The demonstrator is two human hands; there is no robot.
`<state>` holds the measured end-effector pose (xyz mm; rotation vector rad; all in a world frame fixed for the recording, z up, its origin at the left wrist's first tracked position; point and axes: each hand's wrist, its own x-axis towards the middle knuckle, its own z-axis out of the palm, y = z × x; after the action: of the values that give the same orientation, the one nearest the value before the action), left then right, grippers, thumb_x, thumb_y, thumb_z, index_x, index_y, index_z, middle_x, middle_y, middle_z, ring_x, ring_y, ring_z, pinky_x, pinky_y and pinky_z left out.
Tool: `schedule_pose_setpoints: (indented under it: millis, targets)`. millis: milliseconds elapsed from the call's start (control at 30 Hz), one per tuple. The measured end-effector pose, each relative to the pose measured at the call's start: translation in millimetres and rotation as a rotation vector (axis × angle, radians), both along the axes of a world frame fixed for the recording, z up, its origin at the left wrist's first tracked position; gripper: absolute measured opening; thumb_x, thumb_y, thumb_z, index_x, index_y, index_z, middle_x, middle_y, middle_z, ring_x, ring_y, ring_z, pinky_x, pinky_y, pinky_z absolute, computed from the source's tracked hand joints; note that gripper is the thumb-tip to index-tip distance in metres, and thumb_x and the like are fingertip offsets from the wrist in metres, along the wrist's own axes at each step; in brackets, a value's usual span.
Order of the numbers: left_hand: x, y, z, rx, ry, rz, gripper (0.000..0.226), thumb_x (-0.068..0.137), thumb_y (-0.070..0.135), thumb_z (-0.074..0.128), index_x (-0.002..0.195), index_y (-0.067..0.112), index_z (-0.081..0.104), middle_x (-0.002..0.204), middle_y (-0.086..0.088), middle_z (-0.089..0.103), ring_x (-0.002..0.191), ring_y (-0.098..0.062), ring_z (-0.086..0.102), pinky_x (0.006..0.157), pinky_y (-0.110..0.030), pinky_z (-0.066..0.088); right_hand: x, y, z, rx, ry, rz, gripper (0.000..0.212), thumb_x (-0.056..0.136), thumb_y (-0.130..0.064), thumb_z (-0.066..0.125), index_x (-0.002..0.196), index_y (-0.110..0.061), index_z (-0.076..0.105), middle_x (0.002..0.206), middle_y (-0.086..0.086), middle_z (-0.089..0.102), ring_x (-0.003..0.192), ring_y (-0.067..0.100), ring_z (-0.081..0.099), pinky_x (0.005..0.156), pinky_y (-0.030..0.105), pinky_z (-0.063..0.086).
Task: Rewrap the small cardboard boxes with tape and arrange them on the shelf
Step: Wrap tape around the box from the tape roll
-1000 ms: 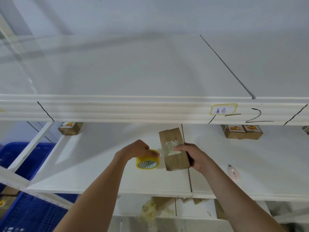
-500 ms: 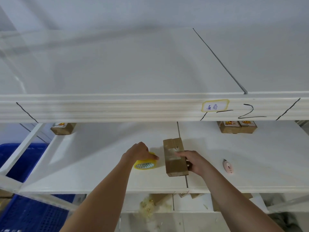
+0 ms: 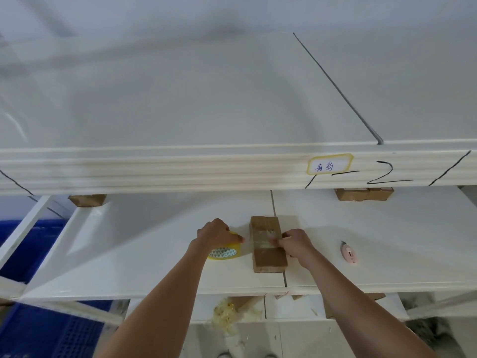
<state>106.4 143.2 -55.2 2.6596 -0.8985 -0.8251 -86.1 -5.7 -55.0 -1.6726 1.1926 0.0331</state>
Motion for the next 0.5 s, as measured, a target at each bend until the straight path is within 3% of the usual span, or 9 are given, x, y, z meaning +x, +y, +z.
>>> schedule_pose_setpoints:
  millis: [67,167,200,300,400,500]
  targets:
    - [-1,0,0,0.001,0.002,0.001,0.058,0.073,0.068,0.073,0.103,0.019,0.073,0.091,0.003,0.067,0.083,-0.018,0.064,0.085,-0.033,0.050,-3,-2,-1,-0.066,0.027,0.002,0.056,0.080,-0.048,0.080,0.111,-0.003,0.067,0.107,0.007,0.070,0.099,0.024,0.066,0.079,0.036,0.053]
    - [1,0,0,0.012,0.022,0.000,0.059,0.072,0.070,0.073,0.101,0.019,0.072,0.090,0.003,0.068,0.082,-0.017,0.065,0.087,-0.034,0.053,-22,-19,1,-0.268,0.095,-0.051,0.042,0.095,-0.045,0.064,0.091,-0.003,0.069,0.083,0.008,0.068,0.079,0.023,0.064,0.076,0.036,0.053]
    - [1,0,0,0.013,0.028,0.006,0.059,0.070,0.072,0.073,0.099,0.020,0.072,0.090,0.004,0.068,0.081,-0.017,0.066,0.086,-0.033,0.054,-31,-28,1,-0.398,0.146,-0.092,0.036,0.098,-0.038,0.060,0.089,-0.004,0.068,0.084,0.010,0.068,0.081,0.025,0.064,0.079,0.038,0.053]
    - [1,1,2,0.012,0.046,0.029,0.060,0.062,0.076,0.073,0.091,0.023,0.070,0.090,0.002,0.069,0.083,-0.019,0.067,0.086,-0.036,0.057,-58,-53,-3,-0.646,0.402,-0.221,0.033,0.097,-0.024,0.057,0.121,-0.001,0.057,0.120,0.023,0.059,0.110,0.037,0.057,0.094,0.044,0.048]
    - [-1,-1,3,0.021,0.030,0.015,0.057,0.069,0.071,0.073,0.097,0.021,0.071,0.090,0.003,0.068,0.083,-0.018,0.066,0.086,-0.033,0.055,-75,-68,-9,-0.602,0.607,-0.224,0.046,0.094,-0.019,0.061,0.132,0.003,0.046,0.134,0.026,0.046,0.121,0.038,0.048,0.101,0.043,0.044]
    - [-1,-2,3,0.022,0.011,0.017,0.059,0.071,0.070,0.073,0.101,0.019,0.072,0.093,0.002,0.069,0.085,-0.019,0.067,0.090,-0.036,0.055,-82,-73,-15,-0.527,0.684,-0.197,0.050,0.093,-0.021,0.063,0.134,0.003,0.048,0.138,0.025,0.044,0.124,0.036,0.047,0.103,0.040,0.043]
